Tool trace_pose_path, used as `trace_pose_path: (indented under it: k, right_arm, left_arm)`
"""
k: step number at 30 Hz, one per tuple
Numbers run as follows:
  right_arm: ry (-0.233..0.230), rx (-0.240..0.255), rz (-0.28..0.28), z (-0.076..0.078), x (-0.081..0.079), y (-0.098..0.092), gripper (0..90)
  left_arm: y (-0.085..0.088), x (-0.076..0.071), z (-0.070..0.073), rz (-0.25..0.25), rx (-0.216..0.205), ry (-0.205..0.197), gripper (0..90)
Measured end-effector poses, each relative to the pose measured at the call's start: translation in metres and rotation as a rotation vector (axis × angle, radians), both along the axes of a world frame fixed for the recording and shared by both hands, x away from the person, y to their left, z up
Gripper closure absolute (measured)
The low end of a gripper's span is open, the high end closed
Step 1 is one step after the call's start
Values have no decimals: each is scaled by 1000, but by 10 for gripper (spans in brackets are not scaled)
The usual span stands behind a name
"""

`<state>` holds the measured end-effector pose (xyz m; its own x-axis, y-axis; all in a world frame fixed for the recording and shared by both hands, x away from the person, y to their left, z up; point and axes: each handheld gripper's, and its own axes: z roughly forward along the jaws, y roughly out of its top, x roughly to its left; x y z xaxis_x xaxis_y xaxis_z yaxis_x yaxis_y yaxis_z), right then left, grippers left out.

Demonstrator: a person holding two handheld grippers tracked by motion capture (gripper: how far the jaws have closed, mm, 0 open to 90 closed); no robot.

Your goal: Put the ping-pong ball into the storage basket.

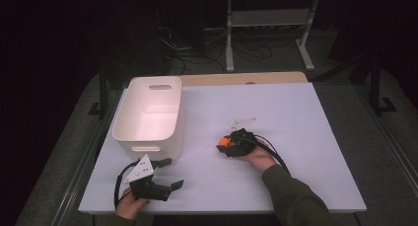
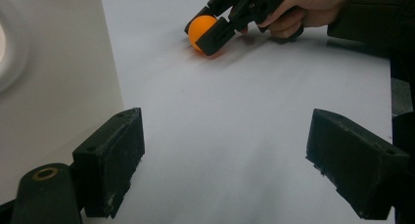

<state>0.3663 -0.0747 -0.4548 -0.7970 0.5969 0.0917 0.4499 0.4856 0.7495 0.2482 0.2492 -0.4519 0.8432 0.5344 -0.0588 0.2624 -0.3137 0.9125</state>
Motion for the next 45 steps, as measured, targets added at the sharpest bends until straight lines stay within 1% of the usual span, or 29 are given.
trace_pose_path:
  k: [15, 45]
  right_arm:
    - [7, 7, 20, 5, -4, 5, 495]
    - [7, 17, 98, 15, -16, 27, 496]
  left_arm:
    - [0, 0, 0, 0, 0, 2, 141]
    - [0, 0, 0, 0, 1, 1, 141]
